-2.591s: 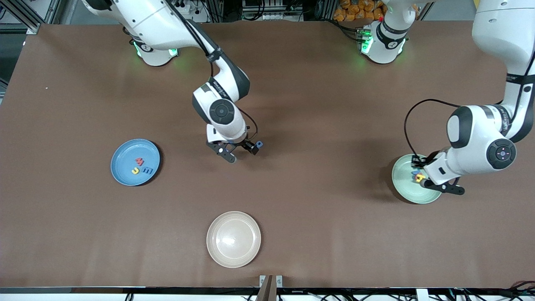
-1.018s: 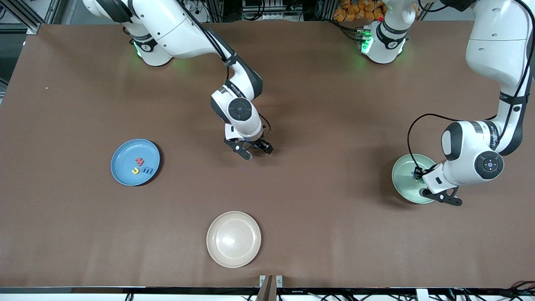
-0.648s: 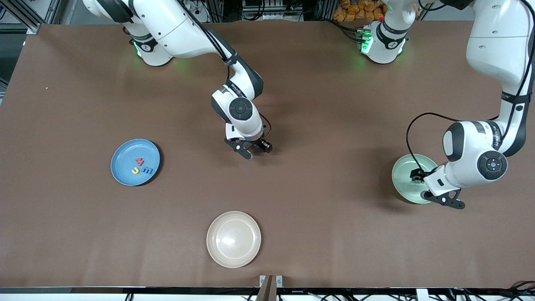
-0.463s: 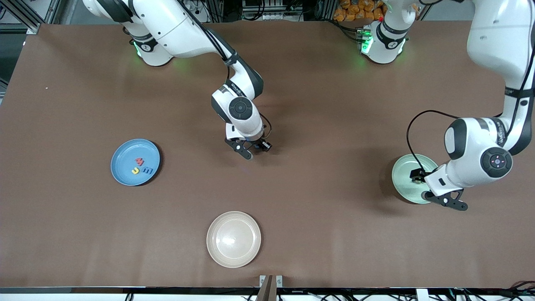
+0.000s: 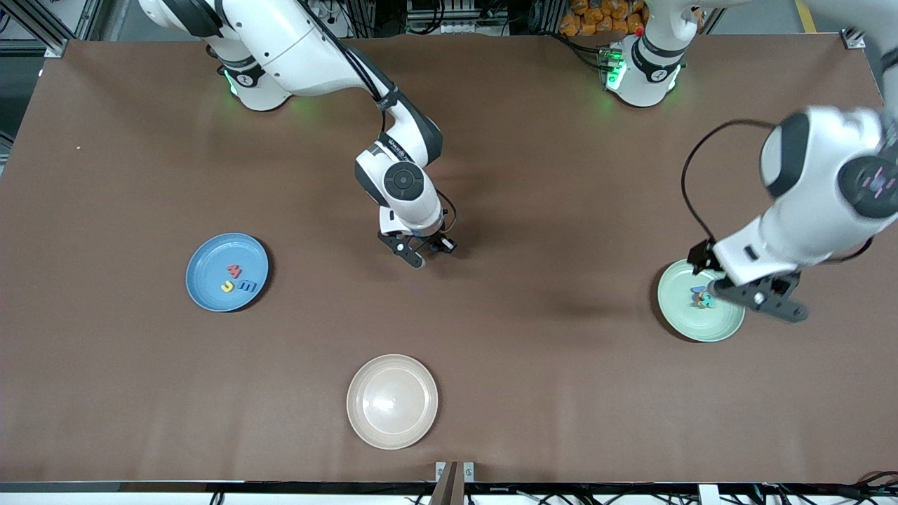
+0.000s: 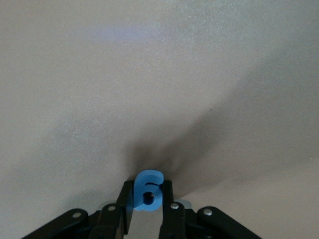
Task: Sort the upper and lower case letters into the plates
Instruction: 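Release the teal R on the green plate while the right gripper grasps the 6, then place the blue 6 on the blue plate while the left gripper withdraws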
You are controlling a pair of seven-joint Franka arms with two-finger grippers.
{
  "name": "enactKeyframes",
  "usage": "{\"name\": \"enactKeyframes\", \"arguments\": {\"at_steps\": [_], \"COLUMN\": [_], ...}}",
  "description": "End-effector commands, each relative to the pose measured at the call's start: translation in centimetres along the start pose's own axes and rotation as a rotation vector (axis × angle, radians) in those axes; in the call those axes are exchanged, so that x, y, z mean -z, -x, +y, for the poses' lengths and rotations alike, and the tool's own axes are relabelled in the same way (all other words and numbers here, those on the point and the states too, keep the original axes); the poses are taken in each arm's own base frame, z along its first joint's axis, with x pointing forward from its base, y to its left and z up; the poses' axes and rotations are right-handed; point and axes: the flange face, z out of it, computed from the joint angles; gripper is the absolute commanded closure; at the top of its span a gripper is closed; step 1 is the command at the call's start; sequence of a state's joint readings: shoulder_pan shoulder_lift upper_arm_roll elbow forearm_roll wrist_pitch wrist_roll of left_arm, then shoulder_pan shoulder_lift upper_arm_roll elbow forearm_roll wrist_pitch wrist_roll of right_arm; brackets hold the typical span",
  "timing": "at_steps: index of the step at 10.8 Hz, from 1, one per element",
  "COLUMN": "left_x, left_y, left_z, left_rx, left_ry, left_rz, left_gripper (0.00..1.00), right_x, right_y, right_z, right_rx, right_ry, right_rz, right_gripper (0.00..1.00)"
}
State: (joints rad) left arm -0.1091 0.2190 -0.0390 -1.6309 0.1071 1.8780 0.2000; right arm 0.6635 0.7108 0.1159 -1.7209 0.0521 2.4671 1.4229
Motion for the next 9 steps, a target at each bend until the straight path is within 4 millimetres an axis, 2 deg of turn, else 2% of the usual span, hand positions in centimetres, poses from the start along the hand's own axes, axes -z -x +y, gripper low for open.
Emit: {"name": "enactKeyframes", "arguments": {"at_steps": [1,3,4,6,7,8,9], "left_x": [5.8,8.8,10.0,11.4,11.1,11.0,12.1], "left_y": [2.5,4.3,5.3,6.8,6.9,7.0,7.0], "left_z": [0.6,-0.4,-1.7,-2.9,-2.9,-2.9,-2.7], "left_rx": [0.052,0.172,0.207,0.231,0.227,0.235,0.263], "left_ry": [0.045,0.108,0.104,0.105,0.105,0.109,0.106], "left_rz": [0.043,0.063,0.071,0.071,0.055,0.035,0.048], "left_gripper": [0.0,0.0,0.0,0.0,0.0,0.0,0.0], "right_x": [1.8,7.0,9.4,14.1,15.6,16.3,16.6], "right_y": [-2.3,-6.9,-9.9,-16.9,-20.5,-24.5,-28.2], "right_z": [0.7,2.2,3.5,7.7,9.9,12.7,15.2], "right_rx": [0.023,0.076,0.112,0.195,0.235,0.298,0.341], "right_ry": [0.067,0.124,0.149,0.176,0.177,0.169,0.149], "right_rz": [-0.009,-0.039,-0.085,-0.184,-0.212,-0.244,-0.255], "right_gripper": [1.0,1.0,1.0,1.0,1.0,1.0,1.0]}}
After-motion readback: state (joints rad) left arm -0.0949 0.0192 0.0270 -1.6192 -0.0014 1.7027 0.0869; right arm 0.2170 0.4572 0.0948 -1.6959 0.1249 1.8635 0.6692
